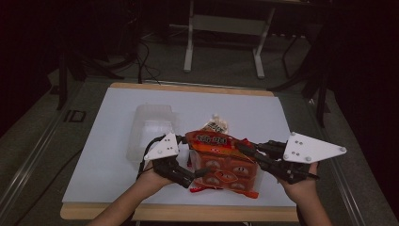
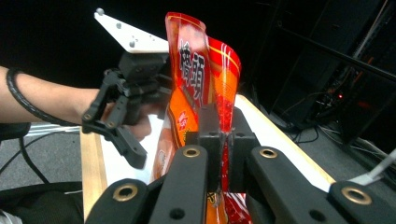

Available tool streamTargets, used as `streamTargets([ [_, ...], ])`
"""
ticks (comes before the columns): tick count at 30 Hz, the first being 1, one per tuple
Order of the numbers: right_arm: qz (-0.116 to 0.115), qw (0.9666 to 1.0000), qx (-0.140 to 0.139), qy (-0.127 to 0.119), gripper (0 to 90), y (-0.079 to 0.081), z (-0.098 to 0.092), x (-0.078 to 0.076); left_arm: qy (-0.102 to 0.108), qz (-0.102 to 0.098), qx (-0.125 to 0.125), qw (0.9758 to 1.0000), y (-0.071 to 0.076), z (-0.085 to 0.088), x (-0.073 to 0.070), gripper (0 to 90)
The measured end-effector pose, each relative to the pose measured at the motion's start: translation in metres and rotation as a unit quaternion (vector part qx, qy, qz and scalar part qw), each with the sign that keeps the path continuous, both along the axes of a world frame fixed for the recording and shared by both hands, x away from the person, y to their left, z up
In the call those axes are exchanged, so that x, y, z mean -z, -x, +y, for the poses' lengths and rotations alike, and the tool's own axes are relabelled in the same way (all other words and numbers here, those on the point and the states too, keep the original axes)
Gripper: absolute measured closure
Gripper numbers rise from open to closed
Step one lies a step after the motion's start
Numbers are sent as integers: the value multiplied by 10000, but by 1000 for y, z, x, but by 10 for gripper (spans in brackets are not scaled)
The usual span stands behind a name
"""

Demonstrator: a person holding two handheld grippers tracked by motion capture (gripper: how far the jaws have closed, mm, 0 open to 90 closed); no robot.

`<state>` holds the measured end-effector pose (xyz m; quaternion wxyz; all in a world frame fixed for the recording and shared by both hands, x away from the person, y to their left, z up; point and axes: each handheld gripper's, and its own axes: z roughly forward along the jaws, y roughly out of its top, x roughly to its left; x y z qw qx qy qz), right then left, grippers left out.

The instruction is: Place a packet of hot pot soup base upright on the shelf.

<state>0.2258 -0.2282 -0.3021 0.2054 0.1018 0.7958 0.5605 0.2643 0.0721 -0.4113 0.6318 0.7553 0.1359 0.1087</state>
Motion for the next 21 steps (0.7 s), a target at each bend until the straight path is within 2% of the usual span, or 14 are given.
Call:
streamTargets([
  [1, 4, 10000, -27, 7, 881, 0, 1, 0, -1, -27, -26, 10000, 0, 0, 1, 134],
  [2, 3, 10000, -46, 10, 881, 1, 3, 0, -37, 38, 87, 9999, -2, -1, 1, 158],
  [4, -3, 10000, -73, 32, 881, 1, 6, 1, -13, 163, 219, 9996, -3, -2, 3, 162],
  [5, 9, 10000, -88, 36, 881, 1, 7, 1, 12, 258, 446, 9987, -3, -2, 4, 186],
  [6, 7, 9999, -102, 46, 881, 1, 8, 2, -17, 228, 458, 9987, -3, -3, 4, 213],
  [7, 9, 9999, -113, 43, 881, 1, 8, 2, -36, 226, 591, 9980, -2, -4, 5, 229],
  [8, 17, 9999, -125, 45, 882, 1, 9, 3, -5, 257, 715, 9971, -2, -4, 5, 309],
  [10, 24, 9999, -144, 44, 882, 0, 10, 3, 53, 272, 712, 9971, -1, -5, 5, 358],
  [12, 30, 9999, -151, 43, 881, 0, 11, 4, 131, 351, 849, 9957, -1, -5, 5, 463],
  [13, 30, 9999, -151, 43, 881, 0, 11, 4, 131, 351, 849, 9957, -1, -5, 5, 487],
  [14, 31, 9999, -145, 43, 881, 0, 11, 4, 185, 405, 972, 9943, -2, -5, 5, 487],
  [15, 53, 9999, -149, 21, 881, -1, 11, 5, 217, 428, 946, 9944, -2, -6, 5, 558],
  [16, 41, 9999, -138, 10, 881, -1, 11, 5, 242, 487, 940, 9941, -2, -6, 4, 584],
  [21, 70, 9999, -96, -10, 880, -4, 8, 5, 209, 520, 1042, 9930, 0, -9, 3, 702],
])
